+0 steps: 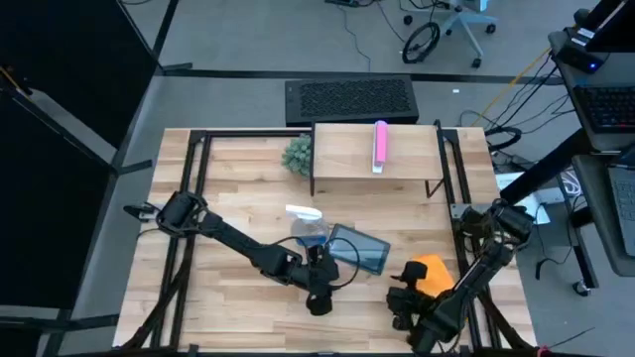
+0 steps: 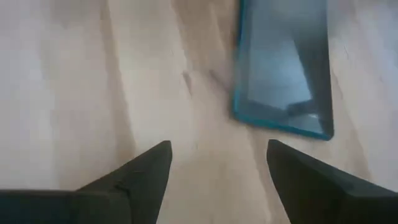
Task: Apply microfiber cloth
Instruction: Return to Home Position
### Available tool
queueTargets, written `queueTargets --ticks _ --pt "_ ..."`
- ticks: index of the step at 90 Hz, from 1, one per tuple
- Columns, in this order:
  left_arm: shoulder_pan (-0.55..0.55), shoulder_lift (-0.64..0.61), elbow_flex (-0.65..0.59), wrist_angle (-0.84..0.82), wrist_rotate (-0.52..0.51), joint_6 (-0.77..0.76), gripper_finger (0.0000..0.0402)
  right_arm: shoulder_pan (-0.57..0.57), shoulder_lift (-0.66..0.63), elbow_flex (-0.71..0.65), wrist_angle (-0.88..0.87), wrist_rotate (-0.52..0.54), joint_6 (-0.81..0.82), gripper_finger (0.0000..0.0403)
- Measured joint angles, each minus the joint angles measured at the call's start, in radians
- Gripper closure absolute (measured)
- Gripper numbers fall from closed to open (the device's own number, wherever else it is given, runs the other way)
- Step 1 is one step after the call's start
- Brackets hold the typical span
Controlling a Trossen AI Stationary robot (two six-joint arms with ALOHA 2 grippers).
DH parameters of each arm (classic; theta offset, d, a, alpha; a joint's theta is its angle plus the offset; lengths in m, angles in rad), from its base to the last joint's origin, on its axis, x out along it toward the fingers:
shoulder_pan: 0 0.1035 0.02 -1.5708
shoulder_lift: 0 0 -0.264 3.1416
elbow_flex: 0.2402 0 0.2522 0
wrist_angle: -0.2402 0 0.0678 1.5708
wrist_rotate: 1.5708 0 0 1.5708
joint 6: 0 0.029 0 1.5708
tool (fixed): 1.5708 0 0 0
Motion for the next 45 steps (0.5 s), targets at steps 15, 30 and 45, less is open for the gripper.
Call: queueTargets --ticks 15,30,45 --pt "0.023 0.000 0.000 0.048 0.000 0.067 0.0214 -0.064 0.001 -0.054 0.272 -0.050 -0.147 0.0222" --pt "0.038 0.000 0.001 0.056 0.029 0.042 0.0214 -0.144 0.000 -0.129 0.456 -0.148 -0.313 0.0340" --pt "0.037 0.000 0.001 0.057 0.039 0.038 0.0214 -0.206 -0.007 -0.157 0.327 -0.120 -0.341 0.0394"
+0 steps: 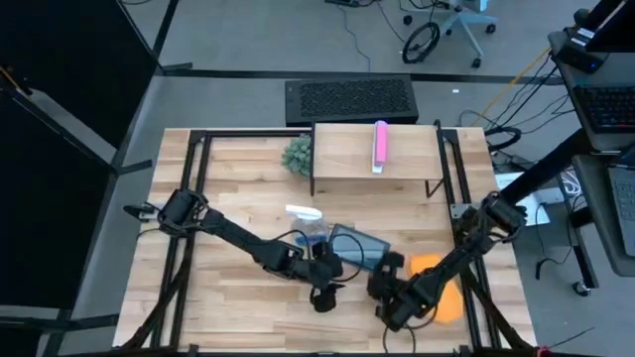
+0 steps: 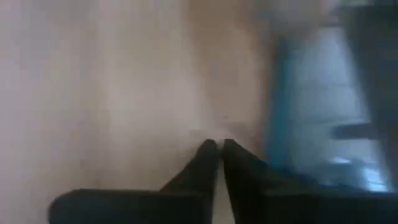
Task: Apply microfiber cloth
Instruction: Return to Home Position
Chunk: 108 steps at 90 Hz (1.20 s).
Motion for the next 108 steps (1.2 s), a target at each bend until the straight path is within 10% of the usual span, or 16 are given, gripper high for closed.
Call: queueTargets --ticks 56,83,108 --pt "-0.040 -0.010 0.042 0.032 0.001 -0.007 0.0214 0.184 -0.325 -0.013 -0.047 0.016 -0.026 0.0401" --pt "-0.029 -0.058 0.066 -0.012 0.000 0.091 0.0267 0.182 -0.591 -0.384 0.513 0.046 -0.136 0.0403" --pt "-0.022 -0.233 -0.004 -0.169 0.008 0.164 0.0395 -0.082 -0.784 -0.672 0.967 -0.290 -0.376 0.0403"
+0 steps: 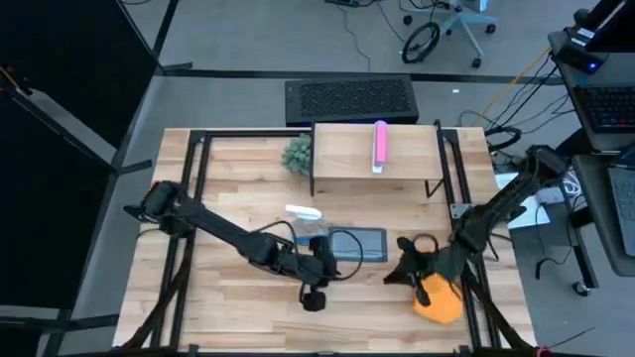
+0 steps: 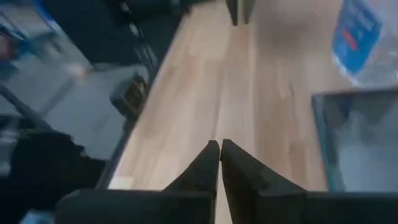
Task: Apply microfiber cloth
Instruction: Return to Home Position
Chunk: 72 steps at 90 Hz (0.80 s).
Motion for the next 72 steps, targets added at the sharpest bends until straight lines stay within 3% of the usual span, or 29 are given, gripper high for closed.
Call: queueTargets --ticks 15,26,47,64,72 --pt "-0.016 -0.145 -0.157 0.005 0.003 -0.055 0.0396 -0.175 -0.100 -0.136 0.168 -0.201 -0.077 0.0403" --pt "-0.029 -0.280 -0.282 0.027 -0.047 -0.098 0.0401 -0.269 -0.174 -0.206 0.216 -0.283 -0.121 0.0403" --pt "0.008 -0.558 -0.548 0.128 -0.129 -0.119 0.0400 -0.386 -0.297 -0.250 0.203 -0.190 -0.273 0.0403" --pt "0.087 -0.730 -0.749 0.255 -0.132 -0.103 0.0400 -0.414 -0.320 -0.251 0.176 -0.171 -0.315 0.0403" --pt "0.149 -0.796 -0.849 0.396 -0.076 -0.062 0.0400 -0.414 -0.322 -0.251 0.216 -0.171 -0.316 0.0403"
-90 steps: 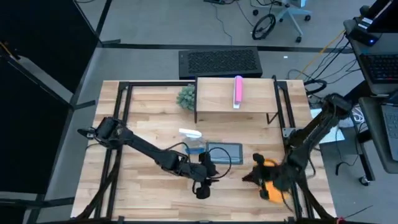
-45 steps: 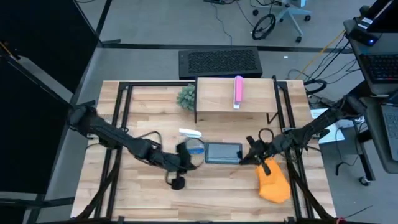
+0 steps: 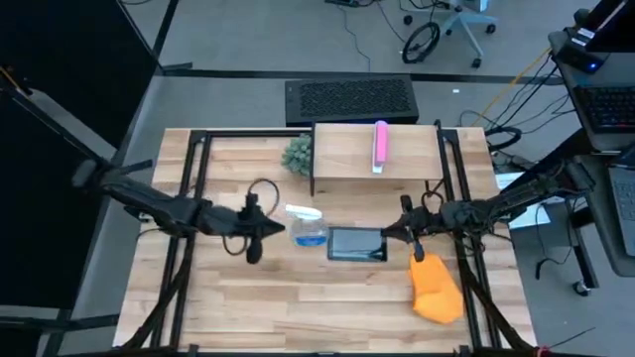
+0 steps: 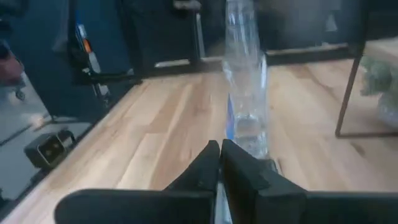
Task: Apply microfiber cloth
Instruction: Return to Home Position
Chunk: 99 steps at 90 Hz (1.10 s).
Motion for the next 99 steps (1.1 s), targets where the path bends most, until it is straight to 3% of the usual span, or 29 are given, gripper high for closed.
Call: queueTargets --ticks 12,26,67,99 --pt "0.104 -0.050 -0.139 0.189 0.137 0.009 0.0400 -0.025 -0.006 0.000 0.052 -0.001 -0.006 0.0403" --pt "0.167 -0.122 -0.237 0.257 0.201 0.009 0.0400 -0.040 -0.006 0.000 0.007 -0.009 -0.010 0.0403" --pt "0.172 -0.375 -0.357 0.261 0.171 0.061 0.0400 -0.124 -0.110 -0.061 -0.029 -0.035 -0.026 0.0403" --pt "0.172 -0.490 -0.408 0.216 0.130 0.081 0.0400 -0.205 -0.378 -0.060 -0.278 -0.030 -0.051 0.0403"
